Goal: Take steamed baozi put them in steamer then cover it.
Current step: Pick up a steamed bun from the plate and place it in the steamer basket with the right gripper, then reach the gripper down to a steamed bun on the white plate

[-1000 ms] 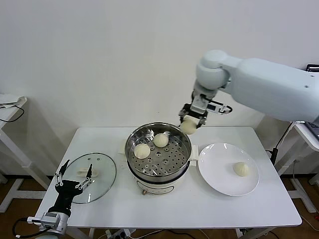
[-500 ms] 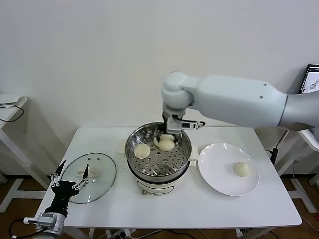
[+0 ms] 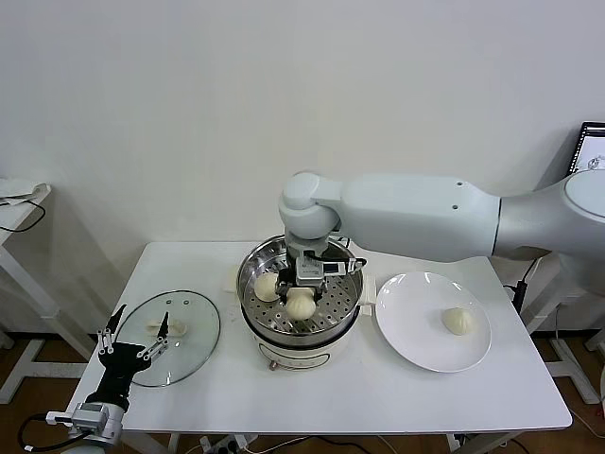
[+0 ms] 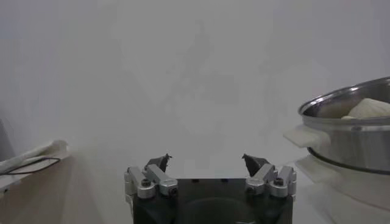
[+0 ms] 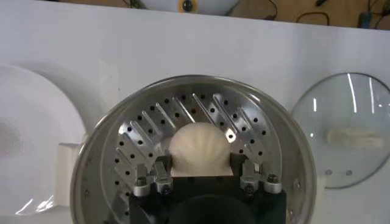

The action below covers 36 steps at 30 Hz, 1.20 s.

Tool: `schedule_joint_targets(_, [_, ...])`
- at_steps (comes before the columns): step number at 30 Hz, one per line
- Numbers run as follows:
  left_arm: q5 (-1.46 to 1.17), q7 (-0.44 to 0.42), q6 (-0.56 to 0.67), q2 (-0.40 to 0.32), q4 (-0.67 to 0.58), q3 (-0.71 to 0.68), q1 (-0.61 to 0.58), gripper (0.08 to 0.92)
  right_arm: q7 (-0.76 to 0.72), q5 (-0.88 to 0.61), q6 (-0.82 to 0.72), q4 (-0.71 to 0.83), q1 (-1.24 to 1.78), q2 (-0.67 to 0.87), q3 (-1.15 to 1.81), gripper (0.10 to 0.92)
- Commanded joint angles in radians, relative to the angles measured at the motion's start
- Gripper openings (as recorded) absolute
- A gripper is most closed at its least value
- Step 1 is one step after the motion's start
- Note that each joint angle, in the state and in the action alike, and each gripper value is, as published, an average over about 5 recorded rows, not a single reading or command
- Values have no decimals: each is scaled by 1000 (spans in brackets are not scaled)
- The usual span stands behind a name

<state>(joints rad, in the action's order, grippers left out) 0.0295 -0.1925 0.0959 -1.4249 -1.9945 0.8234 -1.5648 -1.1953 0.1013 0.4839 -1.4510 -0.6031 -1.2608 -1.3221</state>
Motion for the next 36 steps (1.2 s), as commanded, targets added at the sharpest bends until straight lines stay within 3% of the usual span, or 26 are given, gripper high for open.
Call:
schedule_joint_targets(1, [-2,-4,1,0,0,8,-4,823,3,8,0,61,60,-55,-12,636])
schedule_joint_targets(12, [-4,-8,2,-2,5,14,-2,823,1,11,-13,83,78,-71,-12,650])
schedule_joint_targets(18, [-4,-7,2,-4,2,14,-4,823,-3,-31,-24,69,41,-10,30,785])
schedule_joint_targets(24, [-4,-6,3,-8,-13,13,-11,823,-34,-173,-96,51,-42,168,89,822])
schedule_joint_targets(29, [-2,-4,4,-8,-24,9,-17,823,-95,-322,-292,53,-81,374,82,823])
schedule_joint_targets(36, [6,-1,6,-7,-27,-10,-19,823,-94,-340,-505,127,34,603,91,823])
